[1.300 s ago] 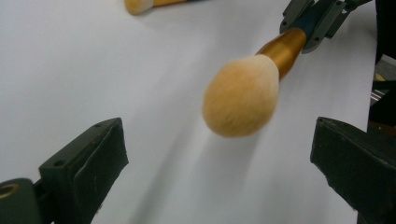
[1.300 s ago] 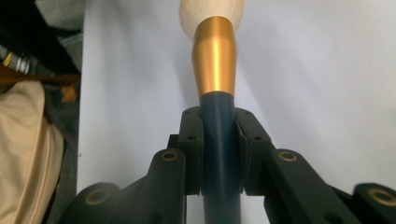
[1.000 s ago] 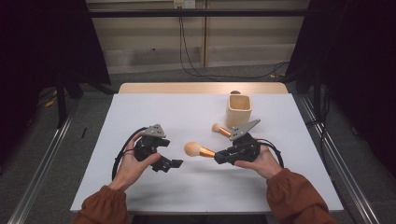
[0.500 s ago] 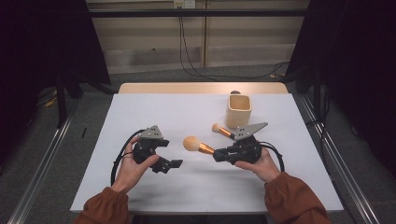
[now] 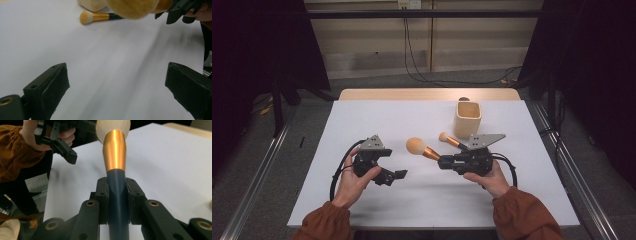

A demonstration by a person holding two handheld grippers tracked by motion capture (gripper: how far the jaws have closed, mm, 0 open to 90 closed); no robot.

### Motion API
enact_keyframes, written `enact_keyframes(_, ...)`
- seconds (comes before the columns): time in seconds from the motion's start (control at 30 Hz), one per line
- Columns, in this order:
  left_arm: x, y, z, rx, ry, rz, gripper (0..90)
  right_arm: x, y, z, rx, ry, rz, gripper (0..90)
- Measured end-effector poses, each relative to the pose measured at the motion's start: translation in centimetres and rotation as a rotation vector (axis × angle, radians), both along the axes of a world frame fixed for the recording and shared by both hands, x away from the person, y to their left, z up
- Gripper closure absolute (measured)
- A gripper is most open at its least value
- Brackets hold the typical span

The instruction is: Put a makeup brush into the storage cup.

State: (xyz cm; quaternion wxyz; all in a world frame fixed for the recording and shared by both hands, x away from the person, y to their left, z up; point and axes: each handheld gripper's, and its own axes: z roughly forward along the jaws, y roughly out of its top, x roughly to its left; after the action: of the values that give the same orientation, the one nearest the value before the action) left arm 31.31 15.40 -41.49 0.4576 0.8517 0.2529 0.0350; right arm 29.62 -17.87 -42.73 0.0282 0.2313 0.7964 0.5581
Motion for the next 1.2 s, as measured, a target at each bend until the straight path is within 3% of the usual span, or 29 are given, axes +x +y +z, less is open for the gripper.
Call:
enact_keyframes(0.2,-0.3,-0.2,0.2,-0.024,-0.03,0.004,5.0,-0.2,-0.1,0.1,0.05,-0.041,-0.007,75.6)
enact_keyframes(0.27,-0.5,-0.3,0.2,-0.058,-0.076,0.023,5.1,-0.3,0.0,0.1,0.071,-0.06,-0.009,75.6)
enact_keyframes(0.37,-0.5,-0.3,0.3,-0.088,-0.075,0.016,5.3,-0.4,0.0,0.2,0.085,-0.073,-0.005,75.6)
enact_keyframes(0.5,-0.6,-0.4,0.3,-0.104,-0.104,0.015,5.3,-0.6,0.0,0.4,0.128,-0.104,-0.003,75.6)
enact_keyframes(0.67,-0.7,-0.7,0.2,-0.122,-0.104,0.009,5.4,-0.5,0.1,0.4,0.151,-0.105,-0.01,75.6)
enact_keyframes(0.77,-0.6,-0.8,0.0,-0.156,-0.082,0.001,5.9,-0.5,0.1,0.3,0.148,-0.106,-0.01,75.6)
enact_keyframes(1.0,-0.6,-1.5,-0.1,-0.248,-0.088,-0.001,6.9,-0.5,0.1,0.2,0.145,-0.101,-0.002,75.6)
enact_keyframes(1.13,-0.6,-2.0,-0.2,-0.287,-0.083,-0.013,6.9,-0.5,0.1,0.2,0.152,-0.101,-0.002,75.6)
enact_keyframes(1.2,-0.6,-2.3,-0.2,-0.281,-0.091,-0.023,6.8,-0.5,0.1,0.2,0.156,-0.102,-0.001,75.6)
